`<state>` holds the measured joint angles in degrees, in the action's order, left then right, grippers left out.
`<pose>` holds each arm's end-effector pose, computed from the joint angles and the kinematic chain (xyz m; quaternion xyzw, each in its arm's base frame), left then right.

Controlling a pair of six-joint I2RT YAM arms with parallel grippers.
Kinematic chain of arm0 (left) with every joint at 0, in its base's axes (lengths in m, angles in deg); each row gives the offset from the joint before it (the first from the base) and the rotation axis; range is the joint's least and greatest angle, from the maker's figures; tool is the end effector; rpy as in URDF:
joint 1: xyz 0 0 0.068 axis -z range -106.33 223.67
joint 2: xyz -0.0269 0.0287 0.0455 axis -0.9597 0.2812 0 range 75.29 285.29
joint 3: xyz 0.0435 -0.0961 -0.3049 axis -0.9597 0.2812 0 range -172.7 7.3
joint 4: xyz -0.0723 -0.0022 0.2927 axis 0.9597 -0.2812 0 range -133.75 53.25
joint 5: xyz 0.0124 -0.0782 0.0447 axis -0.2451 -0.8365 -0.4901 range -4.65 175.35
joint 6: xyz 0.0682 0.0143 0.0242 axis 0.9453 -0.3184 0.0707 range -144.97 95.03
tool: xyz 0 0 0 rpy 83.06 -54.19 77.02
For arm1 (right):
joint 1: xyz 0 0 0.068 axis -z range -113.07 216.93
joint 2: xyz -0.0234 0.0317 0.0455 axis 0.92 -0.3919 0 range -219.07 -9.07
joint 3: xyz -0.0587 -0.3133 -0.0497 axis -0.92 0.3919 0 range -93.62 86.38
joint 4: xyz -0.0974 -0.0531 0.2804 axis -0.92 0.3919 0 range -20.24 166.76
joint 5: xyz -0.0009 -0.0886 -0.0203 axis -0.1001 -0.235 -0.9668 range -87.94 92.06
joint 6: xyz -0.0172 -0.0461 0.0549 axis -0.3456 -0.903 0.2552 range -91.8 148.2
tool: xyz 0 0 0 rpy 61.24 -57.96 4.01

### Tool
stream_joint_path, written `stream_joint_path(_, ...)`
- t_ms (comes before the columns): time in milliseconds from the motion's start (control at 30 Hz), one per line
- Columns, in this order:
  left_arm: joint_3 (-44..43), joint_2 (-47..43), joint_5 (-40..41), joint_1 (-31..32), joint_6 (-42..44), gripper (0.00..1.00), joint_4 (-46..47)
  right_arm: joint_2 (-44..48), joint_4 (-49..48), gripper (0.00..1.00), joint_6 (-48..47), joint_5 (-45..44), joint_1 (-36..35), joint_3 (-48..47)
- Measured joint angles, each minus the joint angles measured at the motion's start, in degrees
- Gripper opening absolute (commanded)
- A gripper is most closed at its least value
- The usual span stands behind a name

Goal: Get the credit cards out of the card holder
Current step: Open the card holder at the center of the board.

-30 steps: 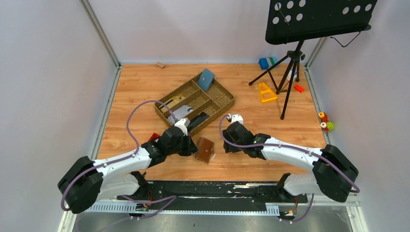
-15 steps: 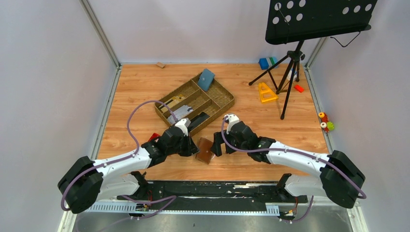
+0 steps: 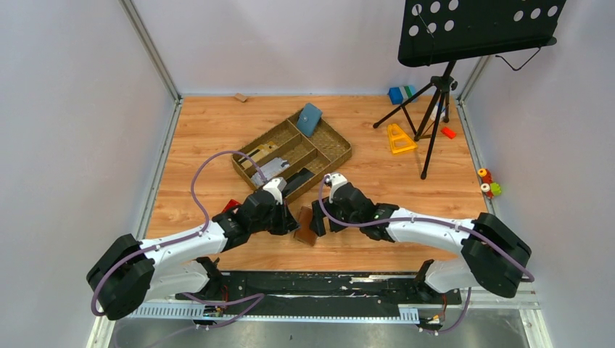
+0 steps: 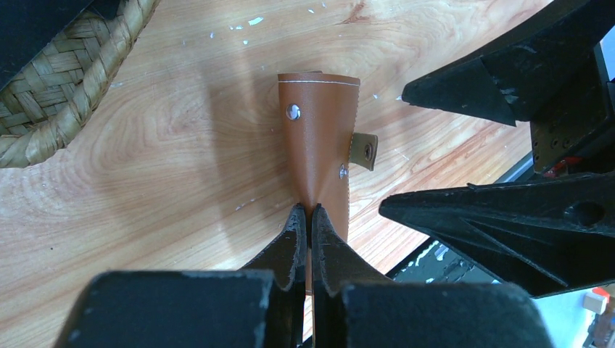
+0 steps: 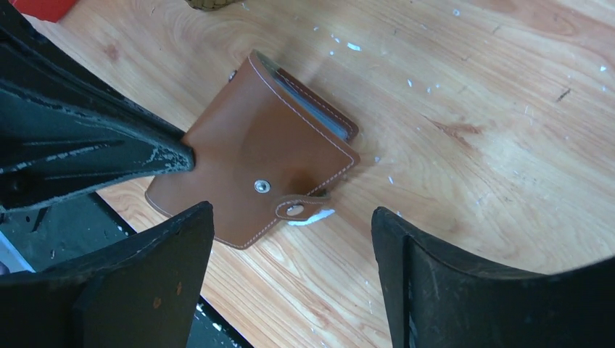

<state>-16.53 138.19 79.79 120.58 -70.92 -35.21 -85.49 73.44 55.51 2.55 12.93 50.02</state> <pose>0.1627 -0.1827 0.1770 0.0289 0.8957 -0.3499 0.2728 0.1773 0.2450 0.1871 -0.2139 0.8944 0.2588 0.2954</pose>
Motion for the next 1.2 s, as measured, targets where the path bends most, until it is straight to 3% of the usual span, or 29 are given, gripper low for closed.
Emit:
stream_joint_path(400, 0.0, 0.0, -0.1, 0.3, 0.0, 0.0, 0.0, -2.6, -0.5, 0.52, 1.0, -2.1, -0.3, -1.6)
stream_joint_path(700, 0.0, 0.2, 0.0, 0.3, 0.1, 0.0, 0.0, -3.8, 3.5, 0.48, 2.3, -4.2, -0.3, -1.9)
stream_joint_path(933, 0.0, 0.2, 0.1, 0.3, 0.1, 0.0, -0.1, -2.4, 3.5, 0.34, 2.9, -4.4, -0.3, -1.4)
stream_joint_path(1200, 0.0, 0.2, 0.1, 0.4, 0.1, 0.0, -0.1, -3.6, 3.3, 0.31, 4.2, -3.8, -0.3, -1.2)
